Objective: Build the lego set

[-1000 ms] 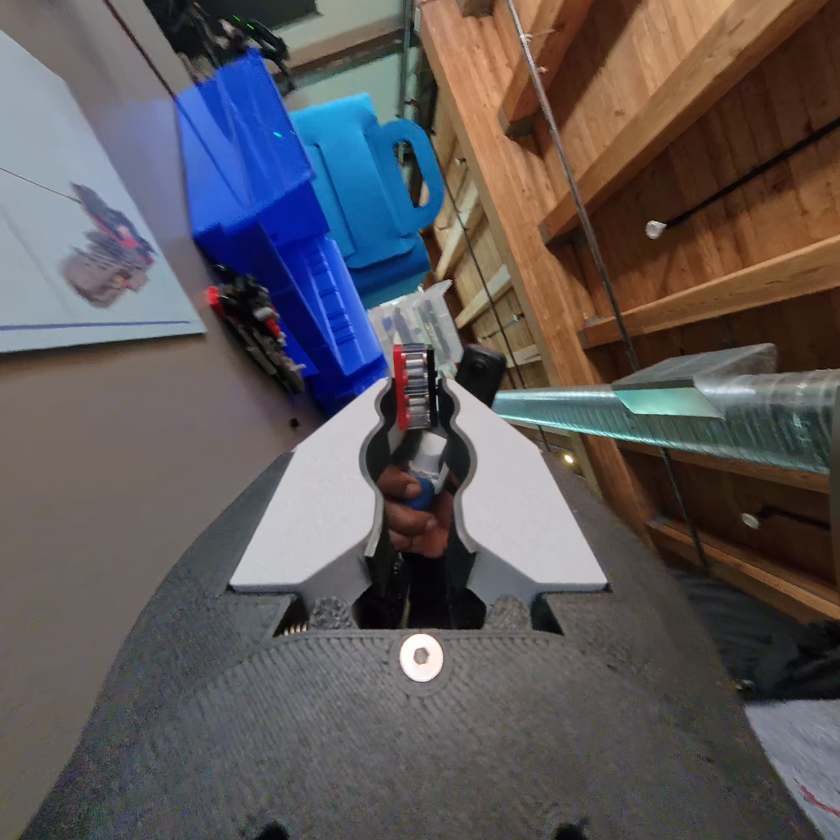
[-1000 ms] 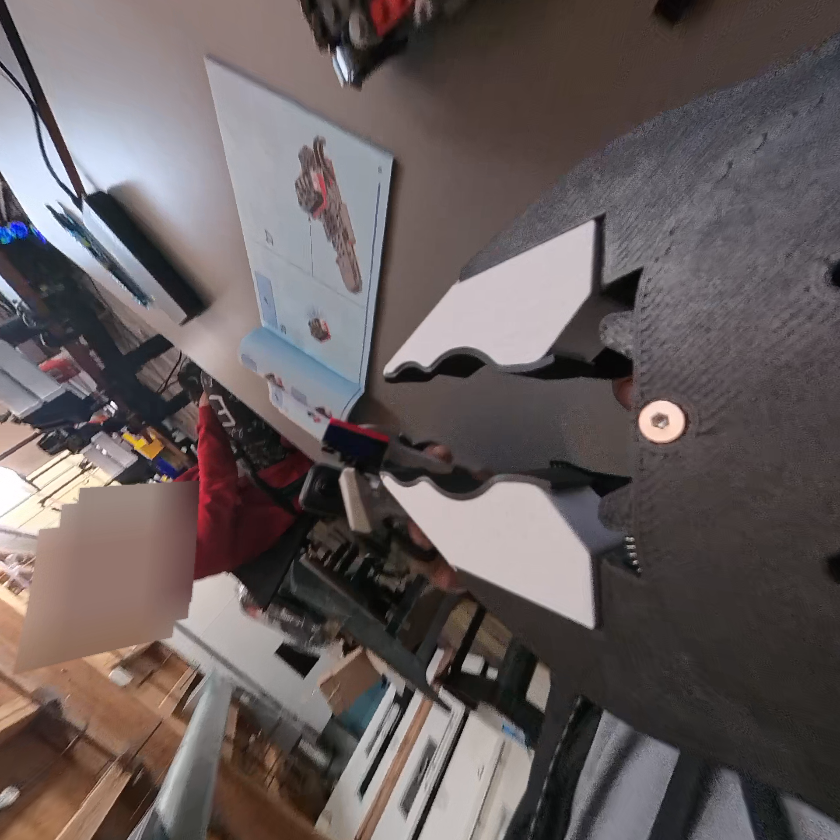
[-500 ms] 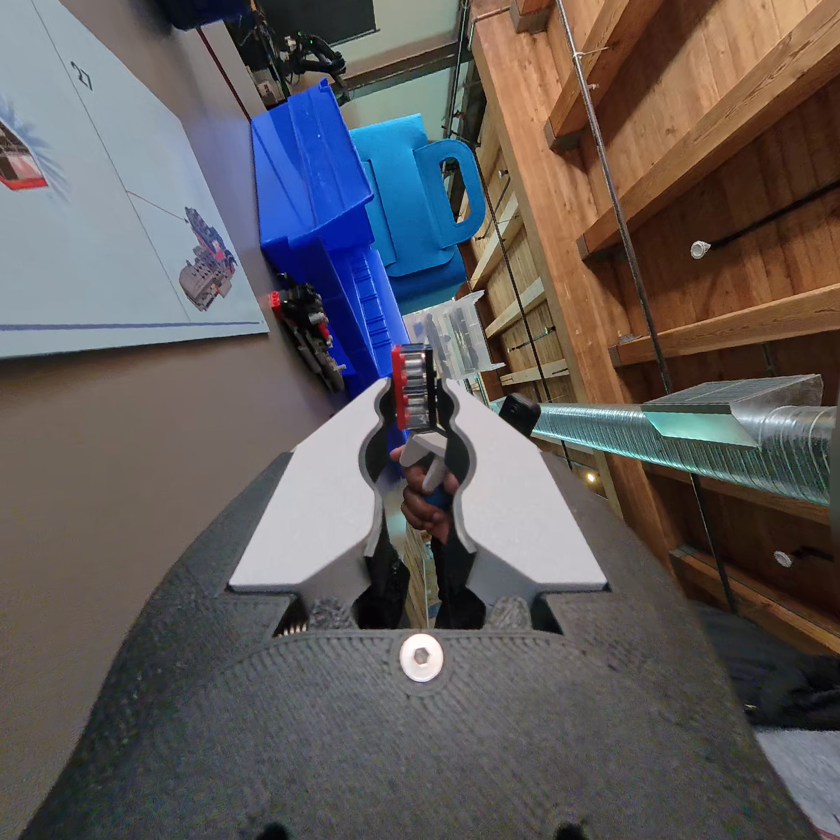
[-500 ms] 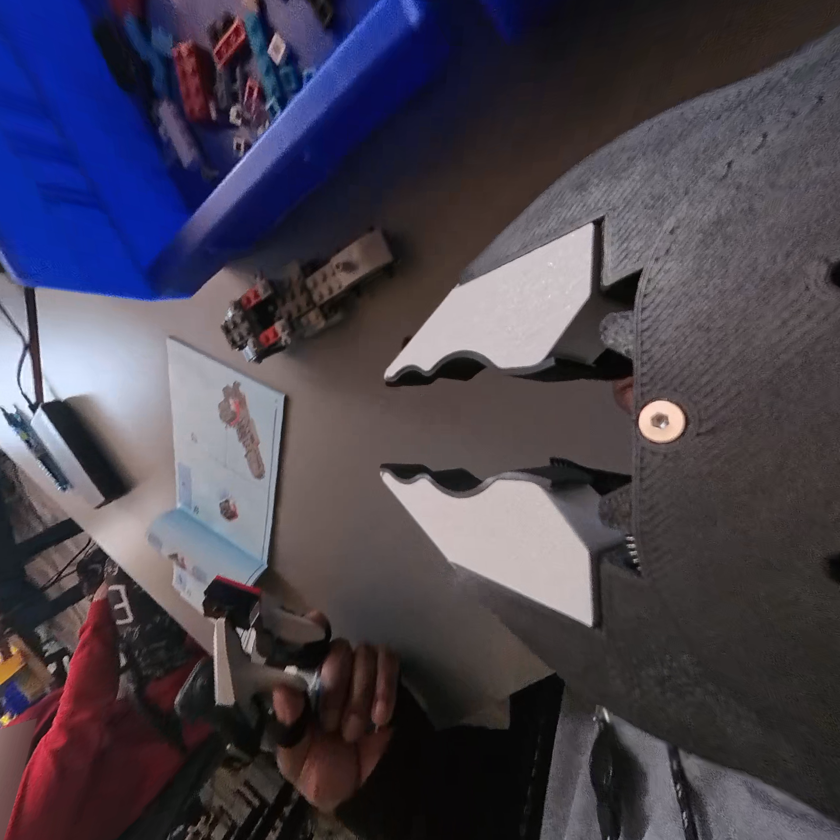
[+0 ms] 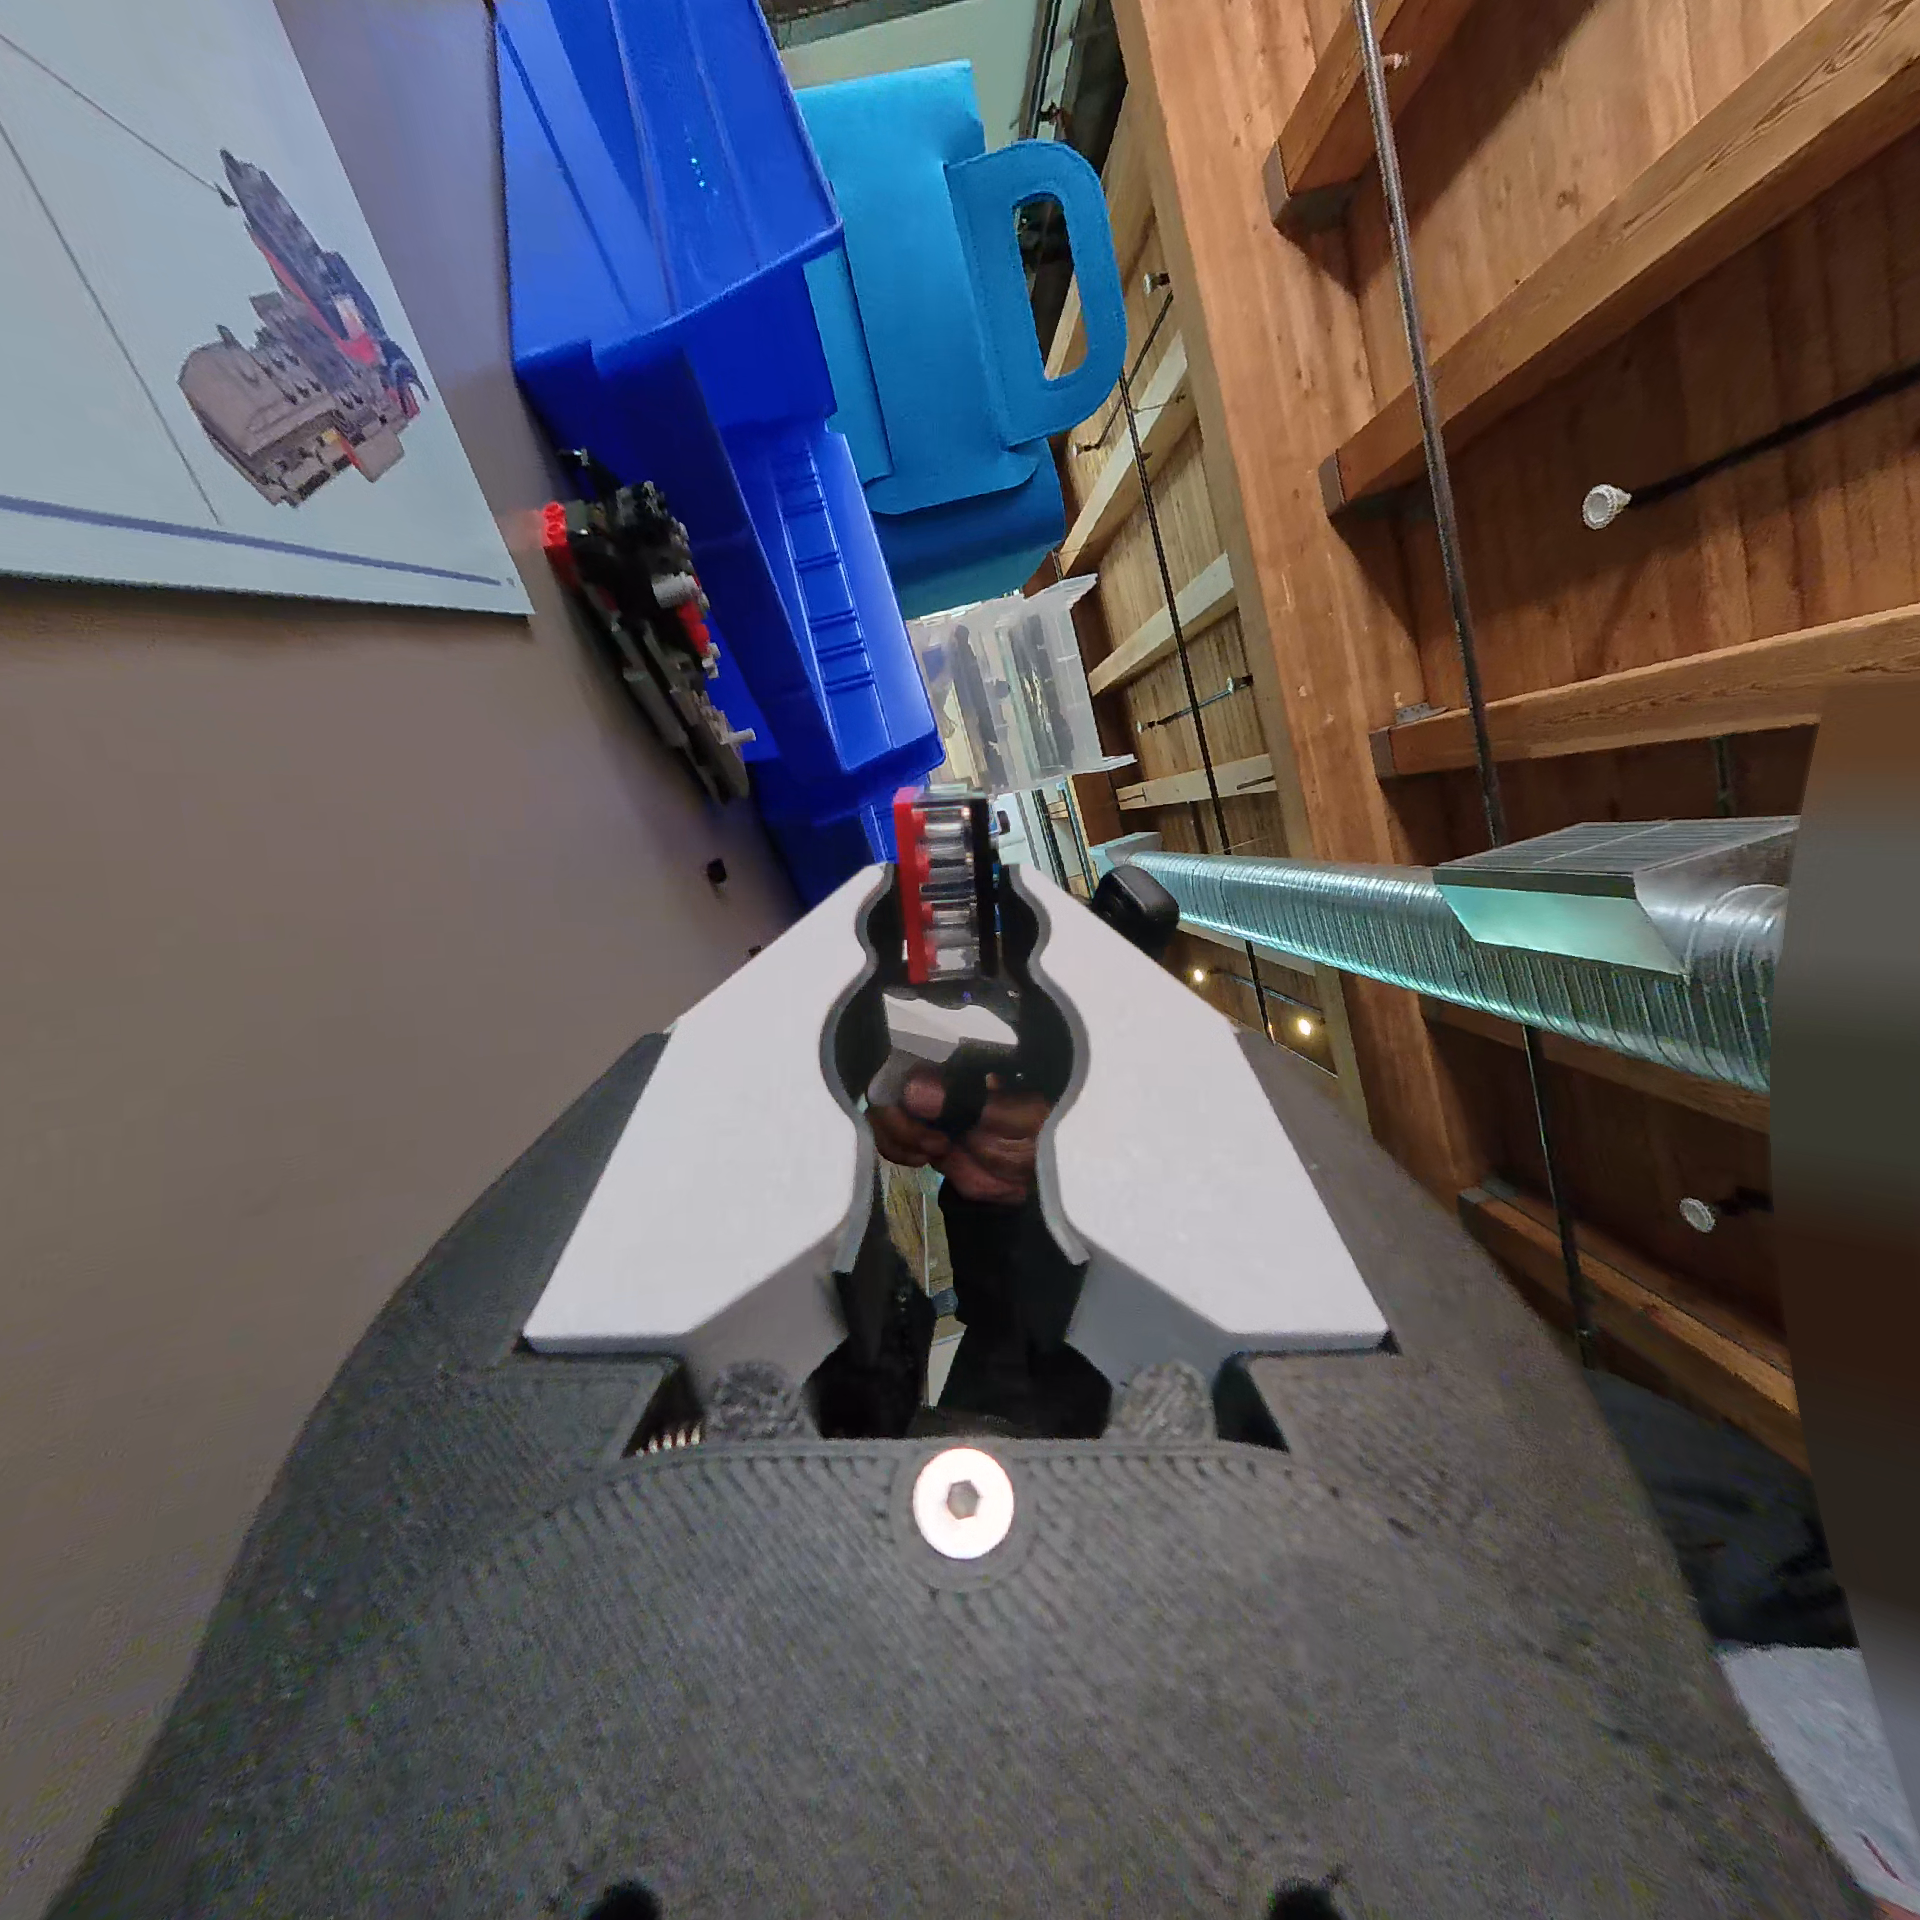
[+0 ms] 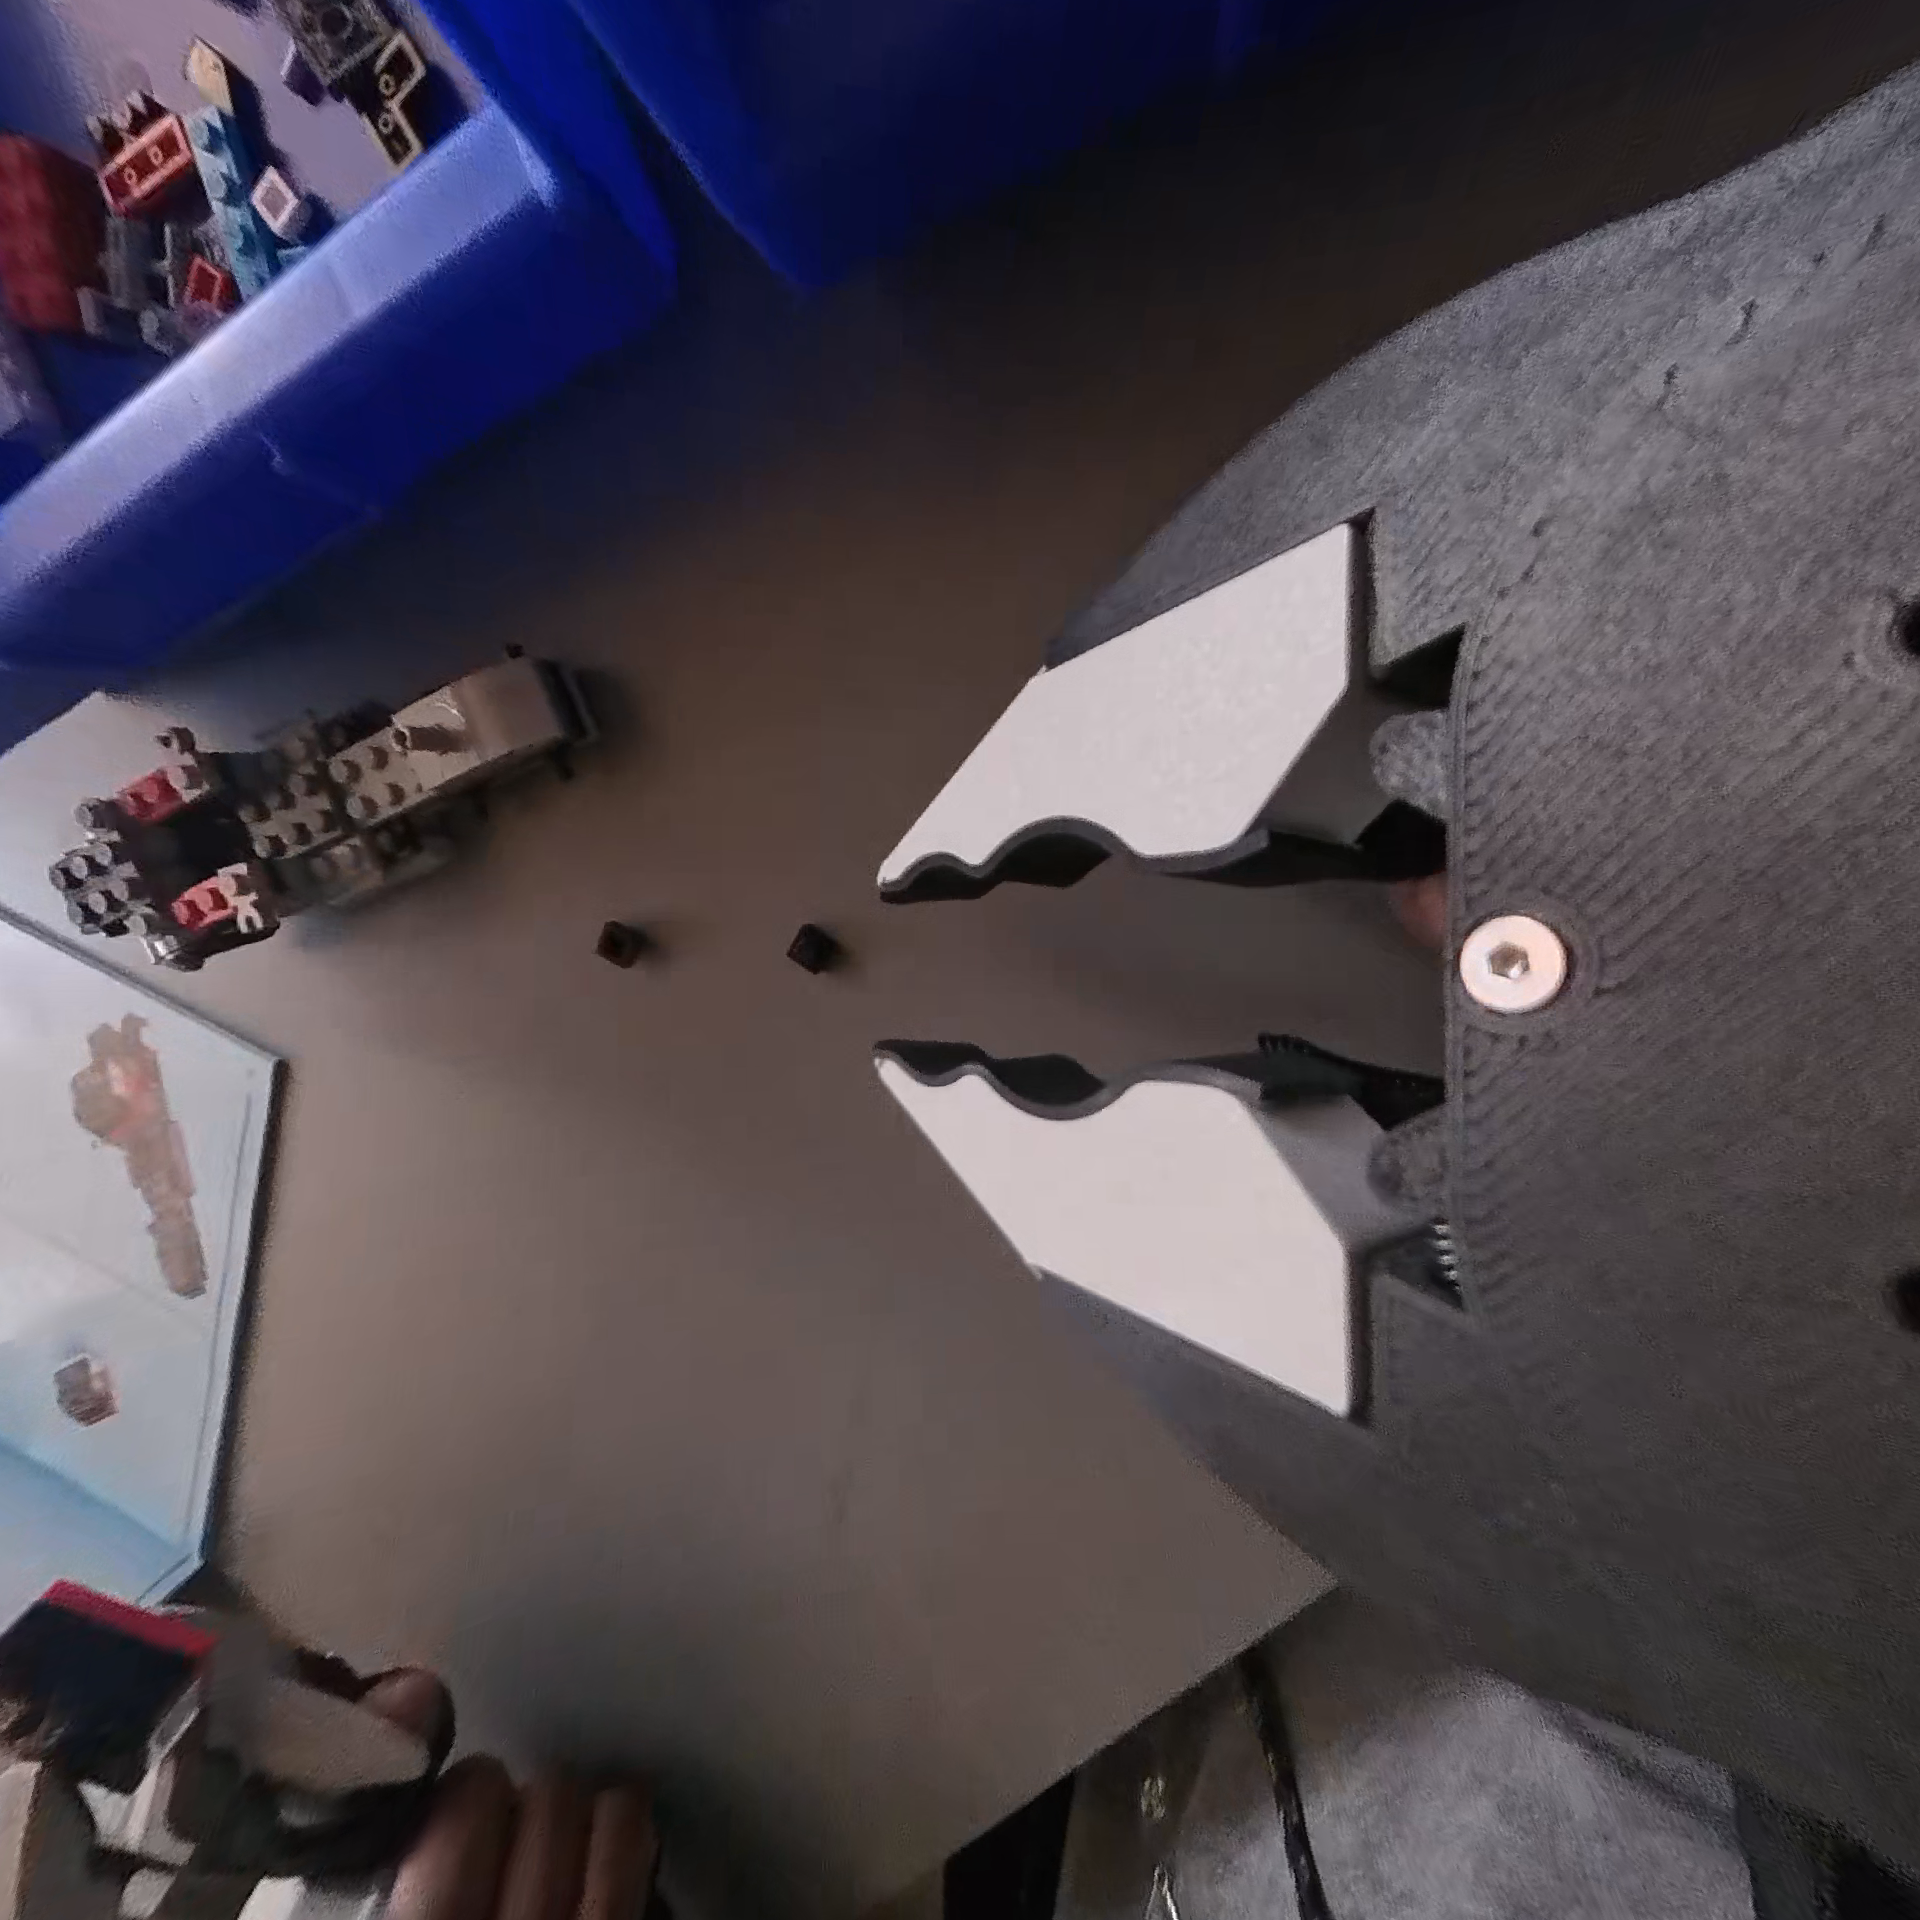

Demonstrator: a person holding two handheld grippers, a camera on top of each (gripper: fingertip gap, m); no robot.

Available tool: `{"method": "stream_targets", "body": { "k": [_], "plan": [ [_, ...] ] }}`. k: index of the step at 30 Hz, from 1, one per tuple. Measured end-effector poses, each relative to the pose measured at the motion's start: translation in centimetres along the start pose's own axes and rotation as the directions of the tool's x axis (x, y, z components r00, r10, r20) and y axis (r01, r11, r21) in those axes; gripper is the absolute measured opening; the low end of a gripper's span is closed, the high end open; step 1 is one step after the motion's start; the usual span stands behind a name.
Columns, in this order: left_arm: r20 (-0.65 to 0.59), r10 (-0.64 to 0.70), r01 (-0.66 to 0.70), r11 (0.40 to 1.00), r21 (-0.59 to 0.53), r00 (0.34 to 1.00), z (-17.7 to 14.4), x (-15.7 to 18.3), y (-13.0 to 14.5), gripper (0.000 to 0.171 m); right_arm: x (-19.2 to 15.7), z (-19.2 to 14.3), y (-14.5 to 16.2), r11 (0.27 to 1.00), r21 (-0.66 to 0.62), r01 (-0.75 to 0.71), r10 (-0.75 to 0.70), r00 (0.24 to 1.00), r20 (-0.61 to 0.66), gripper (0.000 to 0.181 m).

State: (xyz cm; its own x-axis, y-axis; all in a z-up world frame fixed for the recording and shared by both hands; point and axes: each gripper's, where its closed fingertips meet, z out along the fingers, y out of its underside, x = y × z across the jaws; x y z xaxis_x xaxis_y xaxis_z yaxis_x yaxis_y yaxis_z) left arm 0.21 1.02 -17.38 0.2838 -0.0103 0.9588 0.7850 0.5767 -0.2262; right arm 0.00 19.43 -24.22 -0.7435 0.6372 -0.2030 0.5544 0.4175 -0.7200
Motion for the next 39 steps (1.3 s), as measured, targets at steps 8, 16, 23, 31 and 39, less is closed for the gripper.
{"method": "stream_targets", "body": {
  "k": [8, 16, 23, 31, 39],
  "plan": [
    [0.003, 0.003, -0.003, 1.000, 0.006, 1.000, 0.1, -0.1, 0.0, 0.018, 0.0, 1.8, -0.7, 0.997, -0.011, 0.071, -0.071, 0.995, -0.065, 0.028],
    [0.002, 0.000, 0.000, 1.000, -0.004, 1.000, 0.2, -0.1, 0.1, 0.018, 0.2, 2.4, -0.6, 0.990, -0.035, 0.135, -0.138, 0.981, -0.137, 0.012],
    [-0.011, -0.009, 0.008, 0.999, -0.040, 1.000, 0.6, 0.1, 1.0, 0.018, -1.6, 2.8, -2.8, 0.986, 0.037, 0.162, -0.161, 0.986, -0.048, 0.010],
    [-0.104, -0.059, 0.044, 0.989, -0.142, 0.993, 1.8, 1.4, 3.2, 0.018, -11.5, 2.2, -11.9, 0.887, 0.223, 0.404, -0.452, 0.860, 0.239, 0.010],
    [-0.124, -0.063, 0.043, 0.986, -0.161, 0.990, 1.8, 1.7, 3.4, 0.018, -13.2, 3.3, -12.6, 0.826, 0.151, 0.543, -0.561, 0.763, 0.322, 0.010]
  ]
}}
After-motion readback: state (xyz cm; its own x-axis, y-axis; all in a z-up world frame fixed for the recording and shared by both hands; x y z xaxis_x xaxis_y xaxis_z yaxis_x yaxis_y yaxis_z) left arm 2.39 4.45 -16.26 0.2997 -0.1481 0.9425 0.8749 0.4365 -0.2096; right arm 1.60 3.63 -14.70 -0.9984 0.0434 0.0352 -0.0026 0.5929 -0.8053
